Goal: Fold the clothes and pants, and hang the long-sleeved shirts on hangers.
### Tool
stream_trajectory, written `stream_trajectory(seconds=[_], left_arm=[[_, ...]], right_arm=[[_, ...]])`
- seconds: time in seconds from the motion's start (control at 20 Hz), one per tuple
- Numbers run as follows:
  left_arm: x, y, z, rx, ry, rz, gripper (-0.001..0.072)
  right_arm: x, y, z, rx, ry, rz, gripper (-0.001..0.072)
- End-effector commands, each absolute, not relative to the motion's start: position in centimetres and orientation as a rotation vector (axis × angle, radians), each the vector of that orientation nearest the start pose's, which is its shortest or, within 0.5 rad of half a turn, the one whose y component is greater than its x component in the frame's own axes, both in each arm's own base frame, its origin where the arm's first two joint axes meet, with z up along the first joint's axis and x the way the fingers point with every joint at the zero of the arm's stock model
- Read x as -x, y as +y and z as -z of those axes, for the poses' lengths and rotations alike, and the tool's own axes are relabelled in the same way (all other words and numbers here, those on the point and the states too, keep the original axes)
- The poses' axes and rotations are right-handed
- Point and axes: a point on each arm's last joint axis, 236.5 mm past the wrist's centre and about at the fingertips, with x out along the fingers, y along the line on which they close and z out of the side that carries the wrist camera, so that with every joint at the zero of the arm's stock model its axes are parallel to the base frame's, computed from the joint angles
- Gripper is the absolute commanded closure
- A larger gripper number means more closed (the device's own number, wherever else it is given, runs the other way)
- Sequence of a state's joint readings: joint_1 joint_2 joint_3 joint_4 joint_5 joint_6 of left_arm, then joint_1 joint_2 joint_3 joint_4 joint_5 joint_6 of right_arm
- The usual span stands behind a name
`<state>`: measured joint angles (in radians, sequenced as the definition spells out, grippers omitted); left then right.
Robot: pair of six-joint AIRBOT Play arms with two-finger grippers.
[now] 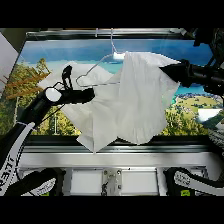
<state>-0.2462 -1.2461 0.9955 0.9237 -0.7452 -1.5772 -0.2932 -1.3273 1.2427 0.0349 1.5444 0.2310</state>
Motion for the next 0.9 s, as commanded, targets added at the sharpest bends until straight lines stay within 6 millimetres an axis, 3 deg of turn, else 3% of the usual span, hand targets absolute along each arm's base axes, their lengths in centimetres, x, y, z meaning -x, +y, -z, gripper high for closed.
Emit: stream_trajectory(seconds=[0.0,0.3,0.6,0.85], left_arm=[[-39.2,-17.2,-3.4,0.558,1.080,0.351,0.0694],[-39.0,-16.7,-3.2,0.542,1.093,0.357,0.0694],[-38.7,-14.7,-2.8,0.565,1.127,0.328,0.0694],[-38.4,-14.6,-2.7,0.549,1.135,0.341,0.0694]], right_arm=[[-37.8,13.6,-25.6,-0.304,0.172,-1.286,0.0704],[-37.3,13.9,-25.7,-0.292,0.187,-1.290,0.0704],[-36.4,13.6,-22.1,-0.144,0.329,-1.262,0.0704],[-36.7,12.4,-21.7,-0.135,0.340,-1.230,0.0704]])
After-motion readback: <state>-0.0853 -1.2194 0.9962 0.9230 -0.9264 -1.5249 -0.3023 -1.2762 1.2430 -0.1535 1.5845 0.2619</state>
